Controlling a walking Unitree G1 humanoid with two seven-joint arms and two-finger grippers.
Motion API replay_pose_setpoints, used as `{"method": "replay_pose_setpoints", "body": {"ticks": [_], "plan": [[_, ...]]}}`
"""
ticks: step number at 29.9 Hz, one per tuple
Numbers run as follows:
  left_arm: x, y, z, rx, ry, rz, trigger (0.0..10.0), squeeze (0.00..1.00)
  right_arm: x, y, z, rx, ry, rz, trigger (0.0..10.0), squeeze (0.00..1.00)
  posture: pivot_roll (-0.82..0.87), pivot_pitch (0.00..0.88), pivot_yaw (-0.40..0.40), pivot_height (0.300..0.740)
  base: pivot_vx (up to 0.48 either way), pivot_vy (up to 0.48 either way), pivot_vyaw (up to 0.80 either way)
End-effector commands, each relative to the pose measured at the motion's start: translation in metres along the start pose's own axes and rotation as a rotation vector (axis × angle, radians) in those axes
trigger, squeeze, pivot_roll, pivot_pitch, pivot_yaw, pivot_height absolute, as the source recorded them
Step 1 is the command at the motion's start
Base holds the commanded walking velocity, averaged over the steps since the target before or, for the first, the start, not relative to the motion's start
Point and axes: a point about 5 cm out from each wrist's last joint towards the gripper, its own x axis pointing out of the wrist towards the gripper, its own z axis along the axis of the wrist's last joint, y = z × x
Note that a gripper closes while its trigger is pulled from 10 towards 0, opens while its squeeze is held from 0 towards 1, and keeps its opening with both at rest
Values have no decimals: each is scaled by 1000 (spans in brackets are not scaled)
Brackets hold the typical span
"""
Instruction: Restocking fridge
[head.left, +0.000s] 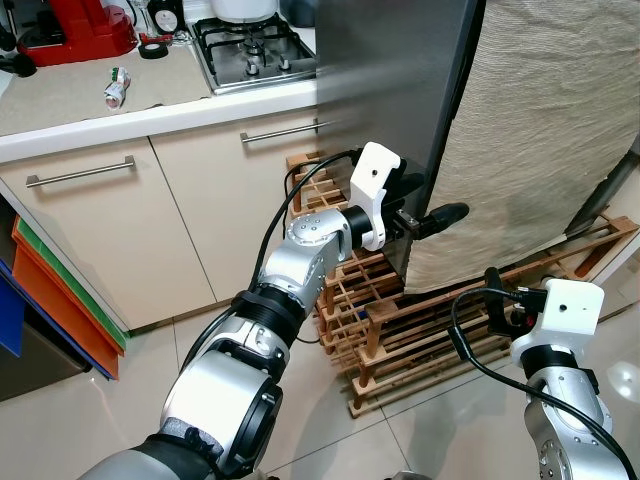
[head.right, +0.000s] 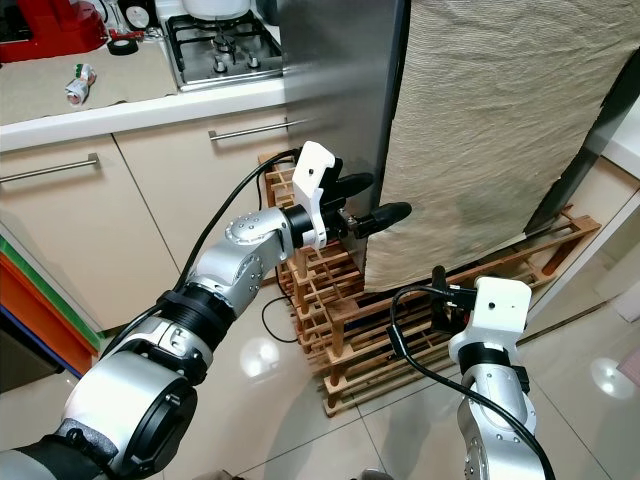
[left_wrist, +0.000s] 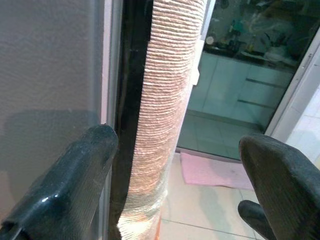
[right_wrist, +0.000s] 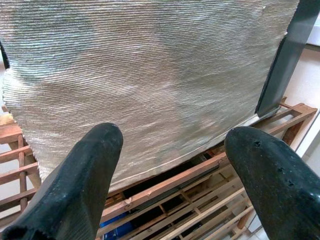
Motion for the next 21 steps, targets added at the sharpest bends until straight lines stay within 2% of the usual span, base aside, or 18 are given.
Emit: {"method": "replay_pose_setpoints", "body": {"ticks": [1,11,16,21], "plan": [[29,-31,13,-5,-45,-111,10000,0,-3,1,3,4,-4,-5,10000,0,-229,0,59,732,0,0,0],[42,-49,13,-13,-42,-162,10000,0,-3,3,3,5,-1,1,10000,0,-229,0,64,732,0,0,0],[48,-55,11,-15,-35,-158,10000,0,-3,4,4,3,-1,4,10000,0,-231,0,64,732,0,0,0],[54,-58,10,-20,-38,-108,10000,0,-4,4,3,1,3,12,10000,0,-234,0,64,732,0,0,0]]}}
